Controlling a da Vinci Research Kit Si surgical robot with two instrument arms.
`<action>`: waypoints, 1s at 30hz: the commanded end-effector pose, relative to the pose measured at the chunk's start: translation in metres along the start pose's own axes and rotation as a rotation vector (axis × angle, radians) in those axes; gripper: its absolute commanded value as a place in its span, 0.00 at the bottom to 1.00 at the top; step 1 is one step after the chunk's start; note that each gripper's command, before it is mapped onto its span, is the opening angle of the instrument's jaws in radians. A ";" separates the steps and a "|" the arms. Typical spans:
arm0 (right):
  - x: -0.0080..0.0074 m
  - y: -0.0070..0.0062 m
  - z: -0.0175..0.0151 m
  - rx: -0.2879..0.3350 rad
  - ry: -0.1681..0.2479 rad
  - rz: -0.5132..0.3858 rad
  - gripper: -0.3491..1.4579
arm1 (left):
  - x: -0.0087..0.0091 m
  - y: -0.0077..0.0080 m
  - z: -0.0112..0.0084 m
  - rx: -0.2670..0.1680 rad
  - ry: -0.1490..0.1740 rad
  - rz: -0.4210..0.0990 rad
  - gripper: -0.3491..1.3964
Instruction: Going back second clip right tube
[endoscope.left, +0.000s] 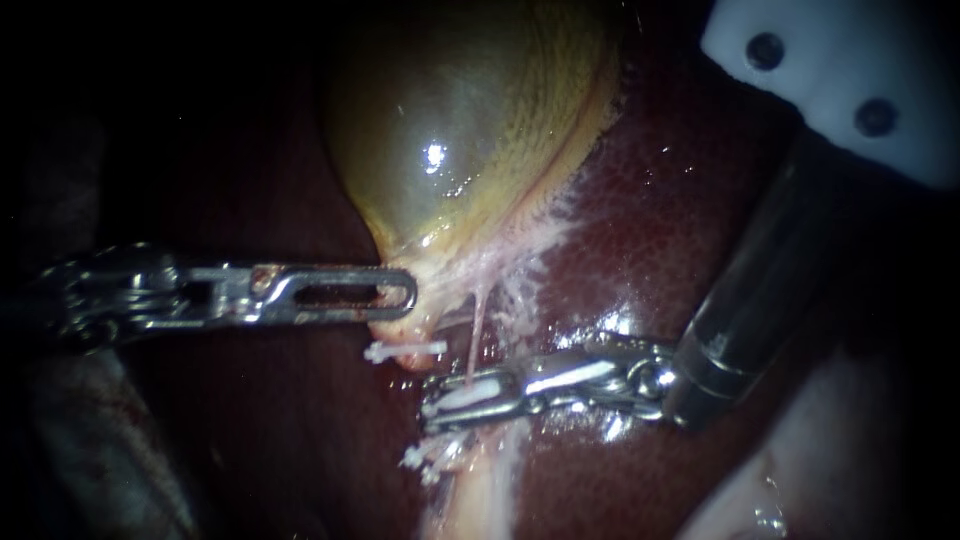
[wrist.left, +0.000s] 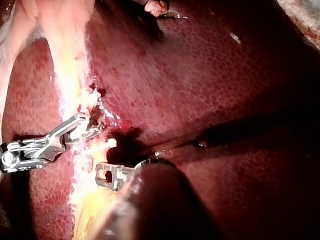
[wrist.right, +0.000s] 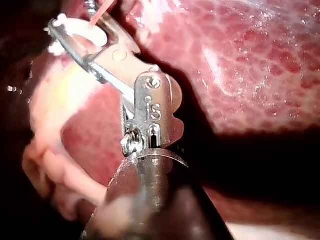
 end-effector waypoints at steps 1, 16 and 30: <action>0.0000 0.0000 0.0000 0.000 0.003 -0.009 0.45 | 0.0000 0.0000 0.0000 0.000 0.000 0.000 0.00; 0.0007 -0.0001 -0.0009 0.009 0.006 -0.142 0.47 | 0.0000 0.0000 0.0000 0.000 0.000 0.000 0.00; 0.0010 -0.0006 -0.0040 -0.017 0.010 -0.210 0.47 | 0.0000 0.0000 -0.0001 0.000 0.000 0.000 0.00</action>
